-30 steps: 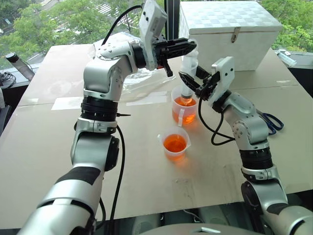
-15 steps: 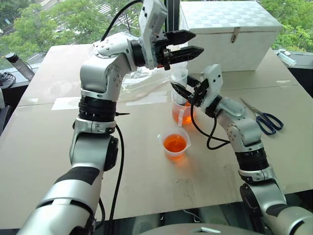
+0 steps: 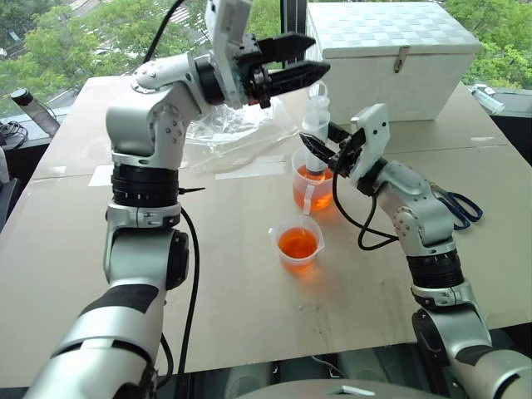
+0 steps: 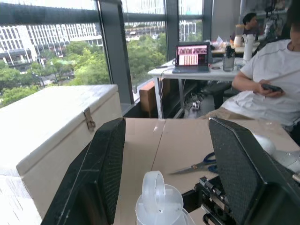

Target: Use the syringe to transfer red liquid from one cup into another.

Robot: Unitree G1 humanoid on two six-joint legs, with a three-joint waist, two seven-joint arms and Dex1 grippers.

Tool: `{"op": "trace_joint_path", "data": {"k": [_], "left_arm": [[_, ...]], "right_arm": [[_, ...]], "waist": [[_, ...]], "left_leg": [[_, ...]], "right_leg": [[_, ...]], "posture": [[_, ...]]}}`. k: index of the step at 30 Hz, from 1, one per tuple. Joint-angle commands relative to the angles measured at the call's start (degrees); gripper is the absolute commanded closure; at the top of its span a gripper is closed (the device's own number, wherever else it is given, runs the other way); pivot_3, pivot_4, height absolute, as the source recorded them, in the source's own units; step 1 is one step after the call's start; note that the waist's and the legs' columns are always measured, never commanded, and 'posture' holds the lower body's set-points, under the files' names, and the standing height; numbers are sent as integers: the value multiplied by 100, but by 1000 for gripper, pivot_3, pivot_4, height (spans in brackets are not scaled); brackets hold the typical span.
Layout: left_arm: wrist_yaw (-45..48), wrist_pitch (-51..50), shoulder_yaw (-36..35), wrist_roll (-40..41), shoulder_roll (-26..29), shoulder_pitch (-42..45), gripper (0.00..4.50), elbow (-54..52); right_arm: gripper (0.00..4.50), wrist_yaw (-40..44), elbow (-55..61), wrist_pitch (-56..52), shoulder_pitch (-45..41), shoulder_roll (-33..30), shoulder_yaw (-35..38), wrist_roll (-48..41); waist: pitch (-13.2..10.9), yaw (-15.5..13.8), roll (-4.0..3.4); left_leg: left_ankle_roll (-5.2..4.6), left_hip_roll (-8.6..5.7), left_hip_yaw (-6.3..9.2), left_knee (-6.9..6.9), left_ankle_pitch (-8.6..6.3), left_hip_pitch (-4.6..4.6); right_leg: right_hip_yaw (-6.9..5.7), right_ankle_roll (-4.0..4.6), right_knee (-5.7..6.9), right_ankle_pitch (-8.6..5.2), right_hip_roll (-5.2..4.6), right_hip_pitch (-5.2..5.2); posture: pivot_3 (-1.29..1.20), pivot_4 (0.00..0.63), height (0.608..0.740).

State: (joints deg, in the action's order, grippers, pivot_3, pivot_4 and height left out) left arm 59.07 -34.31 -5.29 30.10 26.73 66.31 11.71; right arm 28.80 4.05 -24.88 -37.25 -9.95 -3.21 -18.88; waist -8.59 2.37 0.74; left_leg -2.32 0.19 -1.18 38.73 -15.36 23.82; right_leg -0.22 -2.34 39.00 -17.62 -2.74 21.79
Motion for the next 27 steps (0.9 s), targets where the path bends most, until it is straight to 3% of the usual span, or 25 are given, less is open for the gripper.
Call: {"op": "trace_joint_path", "data": {"k": [1, 14, 27], "left_arm": [[-133, -137, -284, 239, 173, 97, 1622, -192], [-434, -252, -388, 280, 526, -960, 1622, -683], [-386, -249, -260, 303, 584, -1601, 1622, -1245]], "right_arm": [[2909, -74, 500, -99, -193, -39, 273, -262], [2909, -486, 1344, -952, -632, -106, 709, -1059], [2909, -419, 1139, -630, -208, -235, 591, -832]], "waist": [[0, 5, 0], [0, -19, 0], [0, -8, 0]], "left_leg": [[0, 0, 0, 0, 0, 0], [0, 0, 7, 12, 0, 0], [-1, 0, 4, 13, 0, 0]], "right_leg": [[1, 0, 0, 0, 0, 0], [-4, 0, 38, 0, -3, 0], [1, 0, 42, 0, -2, 0]], "posture": [[0, 150, 740], [0, 150, 740], [0, 150, 740]]}}
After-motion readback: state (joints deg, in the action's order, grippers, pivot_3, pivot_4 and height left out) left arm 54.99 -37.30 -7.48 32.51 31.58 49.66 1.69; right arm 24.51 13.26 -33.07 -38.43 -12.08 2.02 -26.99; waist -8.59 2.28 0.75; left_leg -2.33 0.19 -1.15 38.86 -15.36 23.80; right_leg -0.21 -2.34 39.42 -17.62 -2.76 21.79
